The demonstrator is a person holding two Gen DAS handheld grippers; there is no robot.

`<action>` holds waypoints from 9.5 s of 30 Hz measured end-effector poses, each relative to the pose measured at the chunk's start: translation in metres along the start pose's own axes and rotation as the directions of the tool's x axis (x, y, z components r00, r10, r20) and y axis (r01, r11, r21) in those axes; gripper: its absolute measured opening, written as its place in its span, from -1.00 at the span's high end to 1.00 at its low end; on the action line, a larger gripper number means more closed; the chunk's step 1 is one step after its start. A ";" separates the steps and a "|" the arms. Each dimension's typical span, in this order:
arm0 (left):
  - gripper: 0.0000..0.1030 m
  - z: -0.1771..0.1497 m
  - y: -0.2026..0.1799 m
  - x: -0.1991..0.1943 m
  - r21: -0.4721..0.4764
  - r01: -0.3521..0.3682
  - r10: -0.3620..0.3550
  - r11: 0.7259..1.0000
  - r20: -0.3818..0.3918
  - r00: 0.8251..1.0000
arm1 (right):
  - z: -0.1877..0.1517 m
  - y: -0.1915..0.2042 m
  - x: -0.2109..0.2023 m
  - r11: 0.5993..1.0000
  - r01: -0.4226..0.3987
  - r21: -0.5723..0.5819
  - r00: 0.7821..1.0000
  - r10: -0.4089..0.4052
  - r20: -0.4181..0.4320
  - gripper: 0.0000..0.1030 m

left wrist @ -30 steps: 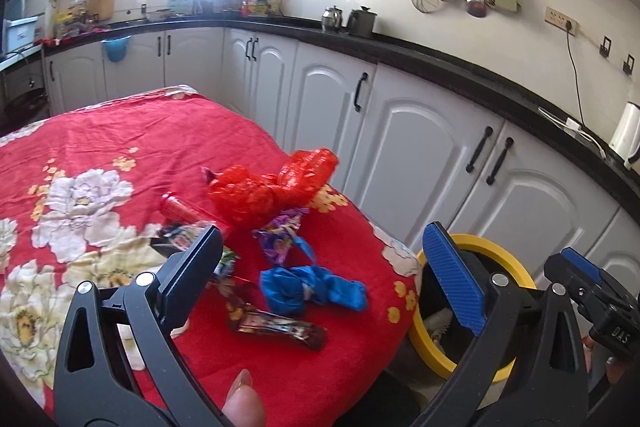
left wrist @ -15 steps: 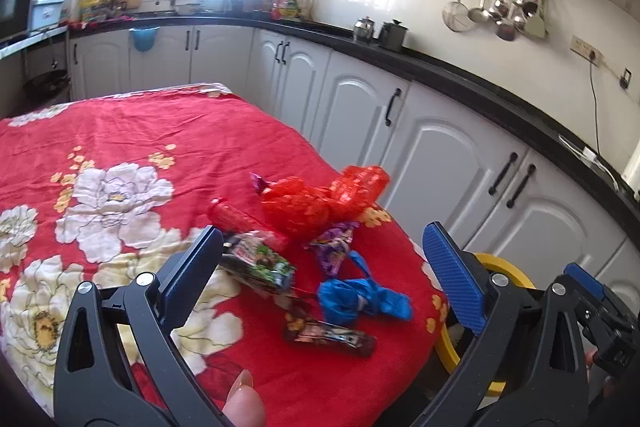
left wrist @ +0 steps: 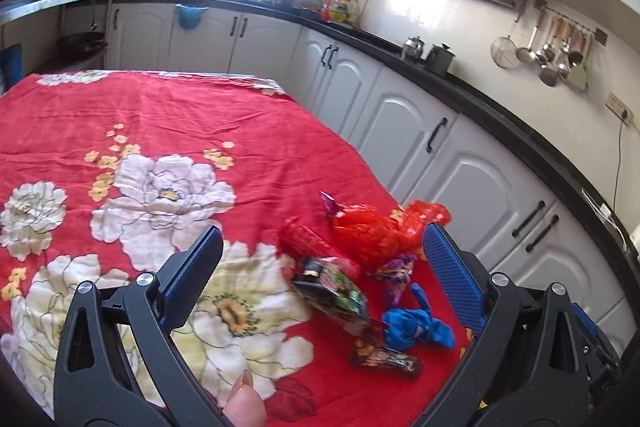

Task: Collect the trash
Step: 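Move both tools back toward the remaining trash on the table, then grasp the green snack wrapper with the left tool while the right tool grasps the red plastic bag, then carry the snack wrapper and red bag with both tools over the yellow bin, then open the left tool and right tool to drop wrapper and red bag into bin, then move both tools back toward the red can and blue glove on the table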

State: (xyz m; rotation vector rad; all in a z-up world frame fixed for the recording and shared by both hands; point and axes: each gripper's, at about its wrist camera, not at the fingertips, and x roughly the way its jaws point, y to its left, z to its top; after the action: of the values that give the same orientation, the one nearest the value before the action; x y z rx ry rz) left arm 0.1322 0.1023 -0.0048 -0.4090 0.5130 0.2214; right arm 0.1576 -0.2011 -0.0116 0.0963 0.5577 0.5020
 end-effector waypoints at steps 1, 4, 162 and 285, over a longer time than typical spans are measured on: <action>-0.78 0.001 0.002 0.001 -0.003 -0.003 0.003 1.000 -0.002 1.000 | 0.001 0.002 0.004 1.000 -0.005 -0.003 1.000 0.005 -0.003 -0.74; -0.78 -0.001 0.010 0.006 -0.020 -0.004 0.004 1.000 -0.016 1.000 | 0.005 0.009 0.018 1.000 -0.016 -0.014 1.000 0.016 -0.016 -0.74; 0.85 -0.149 -0.246 0.038 0.391 0.471 -0.332 0.791 -0.373 0.867 | -0.056 -0.204 -0.060 0.922 0.290 0.255 0.954 -0.298 -0.007 0.87; -0.78 -0.007 0.022 0.059 -0.136 0.055 -0.073 0.989 -0.138 0.988 | -0.022 0.024 0.071 0.990 -0.016 -0.138 0.988 -0.006 -0.157 -0.83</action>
State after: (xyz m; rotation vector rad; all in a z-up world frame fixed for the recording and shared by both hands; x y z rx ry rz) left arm 0.1729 0.1249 -0.0479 -0.5725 0.6265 0.1650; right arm 0.1873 -0.1473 -0.0589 -0.0756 0.6752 0.5553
